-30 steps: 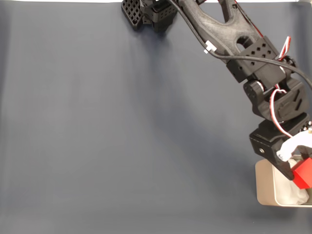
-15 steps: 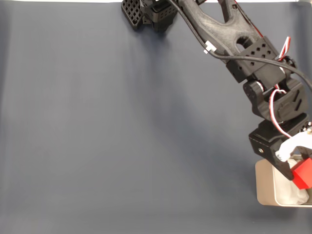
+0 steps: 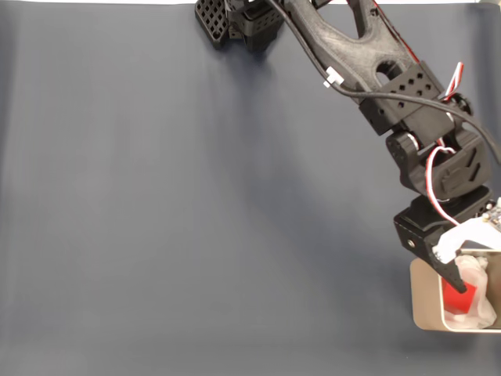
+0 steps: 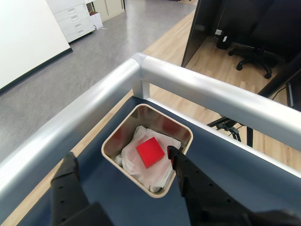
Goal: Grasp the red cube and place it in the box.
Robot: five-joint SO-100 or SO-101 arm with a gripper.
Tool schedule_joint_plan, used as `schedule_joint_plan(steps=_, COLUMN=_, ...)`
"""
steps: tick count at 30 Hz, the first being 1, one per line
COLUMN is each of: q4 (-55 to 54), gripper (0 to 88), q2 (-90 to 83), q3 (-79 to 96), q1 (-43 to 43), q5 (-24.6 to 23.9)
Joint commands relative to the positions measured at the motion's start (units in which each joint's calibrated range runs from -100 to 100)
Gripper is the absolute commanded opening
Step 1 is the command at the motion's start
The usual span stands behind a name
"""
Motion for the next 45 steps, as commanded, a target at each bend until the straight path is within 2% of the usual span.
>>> schedule_joint_plan(steps=1, q4=-1.75, gripper=47.9, q2=-2.0, q3=-3.73, q1=0.67, q5=0.05)
schedule_joint_plan(steps=24, q4=-2.9, gripper=48.8, q2=-2.87, q3=-3.0, q1=0.82, q5=0.05)
schedule_joint_plan(steps=33, q4=-2.98, gripper=45.7, q2=-3.47, q3=-2.64, q1=1.24, q5=0.0)
schedule_joint_plan(steps=35, q4=-2.49, gripper=40.1, q2=-3.91, q3=-2.54, q1=1.53, q5=0.0)
schedule_joint_plan(steps=41, q4=-2.49, gripper=10.1, q2=-9.02, q3=0.92, q1=4.65, q5=0.29)
schedule_joint_plan(steps=44, q4=-2.16, gripper=0.4, q2=-13.61, q3=3.2, q1=8.06, q5=-0.15)
schedule_joint_plan(steps=45, q4=-1.75, gripper=0.0, q2=-15.35, q3=4.12, q1=9.48, q5=-0.29)
